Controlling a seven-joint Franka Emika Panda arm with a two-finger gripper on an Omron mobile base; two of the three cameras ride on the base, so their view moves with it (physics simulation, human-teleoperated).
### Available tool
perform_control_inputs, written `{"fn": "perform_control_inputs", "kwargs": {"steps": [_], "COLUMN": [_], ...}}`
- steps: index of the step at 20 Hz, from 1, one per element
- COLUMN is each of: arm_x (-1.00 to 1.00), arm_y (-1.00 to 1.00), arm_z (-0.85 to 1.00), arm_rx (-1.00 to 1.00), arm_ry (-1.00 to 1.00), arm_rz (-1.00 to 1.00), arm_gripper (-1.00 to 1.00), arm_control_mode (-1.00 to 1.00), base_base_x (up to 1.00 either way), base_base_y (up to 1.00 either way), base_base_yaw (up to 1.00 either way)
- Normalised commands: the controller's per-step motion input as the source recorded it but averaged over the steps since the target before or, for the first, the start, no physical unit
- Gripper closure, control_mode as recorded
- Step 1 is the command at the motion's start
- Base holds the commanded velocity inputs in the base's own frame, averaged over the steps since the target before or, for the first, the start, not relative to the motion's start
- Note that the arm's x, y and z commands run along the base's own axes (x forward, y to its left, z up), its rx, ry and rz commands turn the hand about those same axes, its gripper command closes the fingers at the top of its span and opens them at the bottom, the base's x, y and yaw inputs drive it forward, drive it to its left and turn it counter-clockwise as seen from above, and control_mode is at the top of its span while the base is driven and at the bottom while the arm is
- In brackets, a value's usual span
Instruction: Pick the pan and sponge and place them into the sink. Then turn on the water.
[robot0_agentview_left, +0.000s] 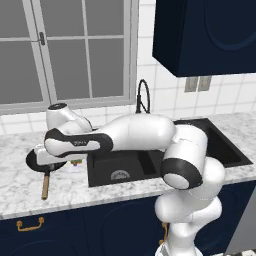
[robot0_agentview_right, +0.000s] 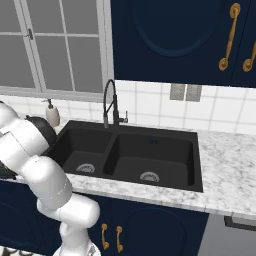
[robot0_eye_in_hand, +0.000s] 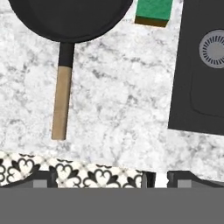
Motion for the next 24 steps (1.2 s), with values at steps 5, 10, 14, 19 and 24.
{"fn": "perform_control_inputs", "kwargs": {"steps": [5, 10, 14, 19, 24], "arm_x": [0.0, 0.02, 0.01, 0.0, 0.02], "arm_y": [0.52, 0.45, 0.44, 0.09, 0.0], "arm_z": [-0.54, -0.35, -0.17, -0.09, -0.35], "arm_rx": [0.0, 0.0, 0.0, 0.0, 0.0], "arm_ry": [0.0, 0.0, 0.0, 0.0, 0.0], "arm_rz": [0.0, 0.0, 0.0, 0.0, 0.0], "arm_gripper": [-1.0, -1.0, -1.0, -1.0, -1.0], "arm_control_mode": [-1.0, -1.0, -1.0, -1.0, -1.0], "base_base_x": [0.0, 0.0, 0.0, 0.0, 0.0], "base_base_y": [0.0, 0.0, 0.0, 0.0, 0.0], "base_base_yaw": [0.0, 0.0, 0.0, 0.0, 0.0]}}
